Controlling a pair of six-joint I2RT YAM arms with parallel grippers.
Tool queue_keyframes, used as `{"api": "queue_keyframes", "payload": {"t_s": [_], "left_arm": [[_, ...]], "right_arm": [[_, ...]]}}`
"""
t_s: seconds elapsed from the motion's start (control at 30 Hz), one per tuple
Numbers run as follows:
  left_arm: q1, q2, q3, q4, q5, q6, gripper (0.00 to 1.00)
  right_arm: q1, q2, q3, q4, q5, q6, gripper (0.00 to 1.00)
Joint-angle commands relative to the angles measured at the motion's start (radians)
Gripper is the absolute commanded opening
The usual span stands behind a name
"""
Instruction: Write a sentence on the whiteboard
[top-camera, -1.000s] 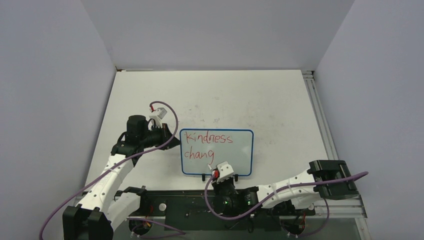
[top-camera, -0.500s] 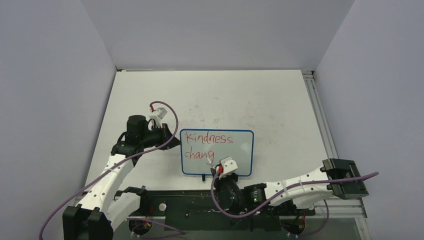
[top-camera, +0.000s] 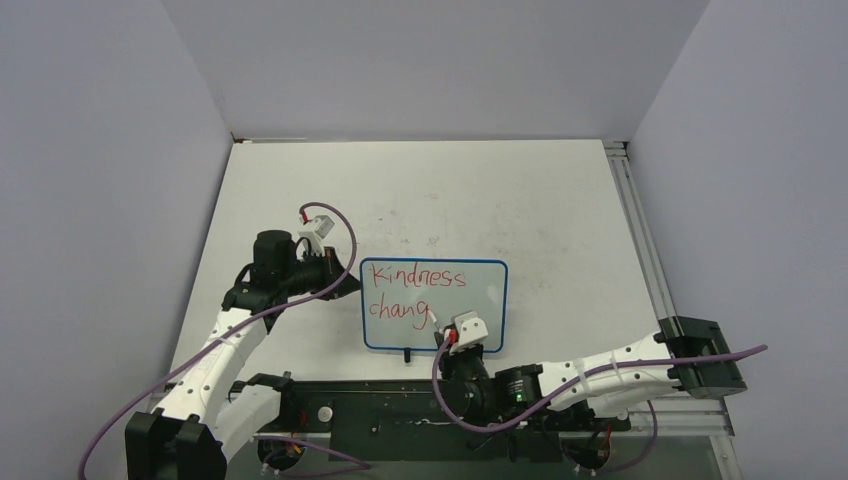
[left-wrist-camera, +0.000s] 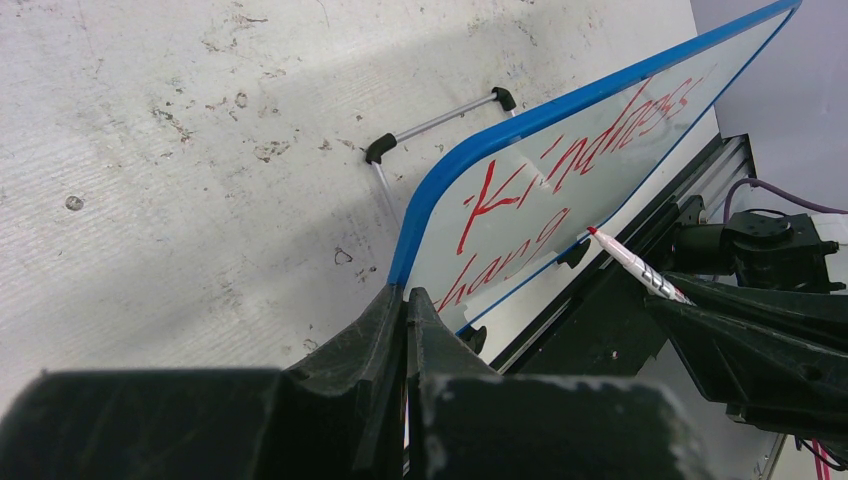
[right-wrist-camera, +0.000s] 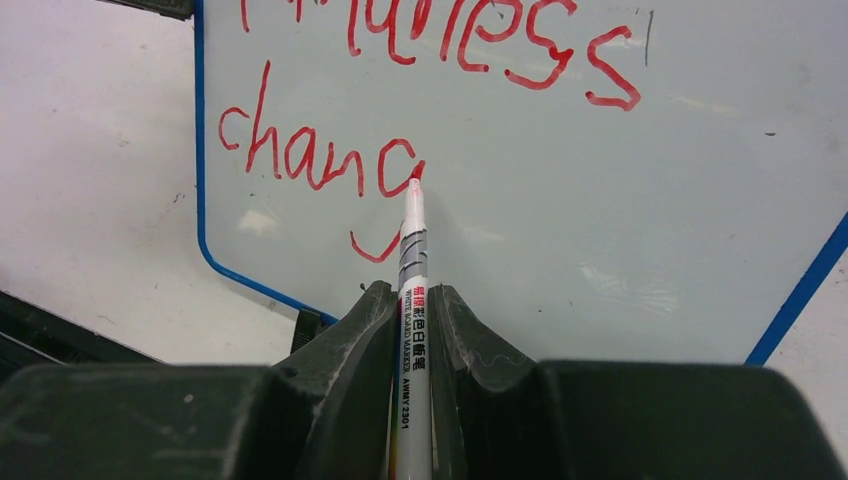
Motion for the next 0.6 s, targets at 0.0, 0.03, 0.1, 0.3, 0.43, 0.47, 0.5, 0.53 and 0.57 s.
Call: {"api": "queue_keyframes", "payload": {"t_s": [0.0,0.03,0.1,0.3,0.43,0.47,0.5,0.53,0.57], "left_arm": [[-0.004,-0.005,0.039,0.021,0.012,0.005,0.00],[-0.005,-0.006,0.039,0.021,0.013,0.005,0.00],[-0.004,-0.006,0.039,0.021,0.012,0.005,0.00],[-0.005,-0.005,0.039,0.021,0.013,0.005,0.00],[-0.004,-0.005,0.039,0.021,0.013,0.005,0.00],[-0.004,-0.005,0.039,0.021,0.013,0.005,0.00],[-0.005,-0.005,0.039,0.021,0.012,0.005,0.00],[-0.005,-0.005,0.038,0.021,0.013,0.005,0.00],[-0.004,-0.005,0.039,0.021,0.013,0.005,0.00]], "right_arm": [[-0.007,-0.024,-0.010,-0.035,0.040,0.044,0.05],[-0.006,-0.025,-0.012,-0.039,0.040,0.050,0.05],[-0.009,-0.025,-0.016,-0.043,0.038,0.057,0.05],[-0.022,-0.017,-0.025,-0.036,0.028,0.058,0.05],[-0.031,-0.015,-0.031,-0.032,0.021,0.057,0.05],[-0.032,-0.016,-0.033,-0.032,0.018,0.058,0.05],[-0.034,-0.015,-0.035,-0.035,0.015,0.061,0.05],[-0.035,-0.015,-0.035,-0.038,0.013,0.065,0.05],[-0.036,-0.016,-0.037,-0.041,0.012,0.069,0.05]]}}
